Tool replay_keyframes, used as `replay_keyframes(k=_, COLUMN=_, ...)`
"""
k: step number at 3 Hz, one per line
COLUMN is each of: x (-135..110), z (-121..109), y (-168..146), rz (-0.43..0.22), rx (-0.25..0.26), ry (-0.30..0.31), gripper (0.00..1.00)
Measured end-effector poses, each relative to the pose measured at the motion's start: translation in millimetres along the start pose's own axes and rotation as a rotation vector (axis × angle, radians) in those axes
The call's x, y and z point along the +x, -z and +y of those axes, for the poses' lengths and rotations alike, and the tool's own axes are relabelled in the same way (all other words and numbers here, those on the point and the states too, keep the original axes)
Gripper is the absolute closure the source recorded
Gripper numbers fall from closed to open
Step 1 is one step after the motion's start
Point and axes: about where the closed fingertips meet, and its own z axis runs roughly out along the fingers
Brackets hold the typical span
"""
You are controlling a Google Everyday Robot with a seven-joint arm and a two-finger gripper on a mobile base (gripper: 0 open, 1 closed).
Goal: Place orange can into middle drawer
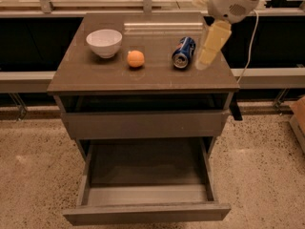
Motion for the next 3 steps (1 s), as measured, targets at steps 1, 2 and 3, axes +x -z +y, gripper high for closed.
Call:
replay_keyframes(k=1, x=-29.7, z=-48.9, y=-49.9, rz=-0.117, rx=-0.017, ry=-0.035, gripper=0.00)
replay_keyframes(k=2, x=-40.8, z=-76.8, y=-98.4, rz=-0.198, rx=-0.049, ry=-0.129, gripper=0.00)
replay_keyframes(k=3, x=-43.9, z=-88.4, y=-138.1, rz=-0.250, rx=-0.087, ry=-0.217, gripper=0.00)
